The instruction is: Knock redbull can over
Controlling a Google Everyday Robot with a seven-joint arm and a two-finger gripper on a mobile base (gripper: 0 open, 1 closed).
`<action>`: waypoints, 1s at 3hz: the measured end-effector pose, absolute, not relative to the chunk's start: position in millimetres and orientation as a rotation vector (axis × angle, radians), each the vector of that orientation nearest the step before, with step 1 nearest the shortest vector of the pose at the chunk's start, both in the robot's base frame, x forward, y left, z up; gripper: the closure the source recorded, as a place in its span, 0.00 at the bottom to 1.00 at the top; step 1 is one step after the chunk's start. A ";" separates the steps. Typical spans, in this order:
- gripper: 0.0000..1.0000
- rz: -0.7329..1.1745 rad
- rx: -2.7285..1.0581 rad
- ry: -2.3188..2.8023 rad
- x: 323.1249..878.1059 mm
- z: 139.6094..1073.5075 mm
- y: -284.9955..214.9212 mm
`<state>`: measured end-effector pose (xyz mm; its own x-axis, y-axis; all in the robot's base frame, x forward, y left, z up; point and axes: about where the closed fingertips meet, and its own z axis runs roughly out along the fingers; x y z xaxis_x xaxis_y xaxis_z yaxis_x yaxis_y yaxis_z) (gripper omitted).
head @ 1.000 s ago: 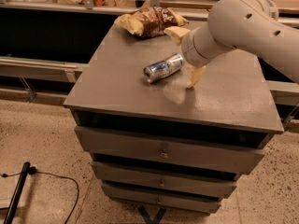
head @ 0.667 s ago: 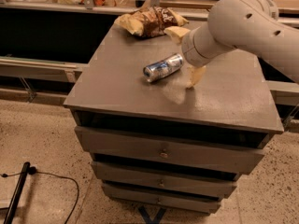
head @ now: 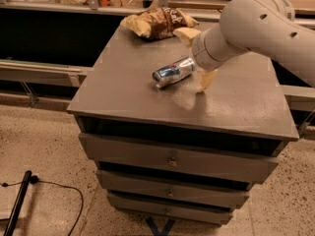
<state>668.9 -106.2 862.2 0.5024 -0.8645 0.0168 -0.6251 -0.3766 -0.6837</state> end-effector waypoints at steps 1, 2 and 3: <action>0.00 -0.501 -2.128 1.215 668.9 862.3 -106.2; 0.00 -0.501 -2.128 1.215 668.9 862.5 -106.2; 0.00 -0.501 -2.128 1.215 668.9 862.7 -106.2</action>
Offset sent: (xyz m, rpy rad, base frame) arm -0.1089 -0.1872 0.1022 0.5244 -0.4833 -0.5793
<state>668.9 -106.2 862.7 0.5023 -0.8645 0.0167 -0.6250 -0.3764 -0.6839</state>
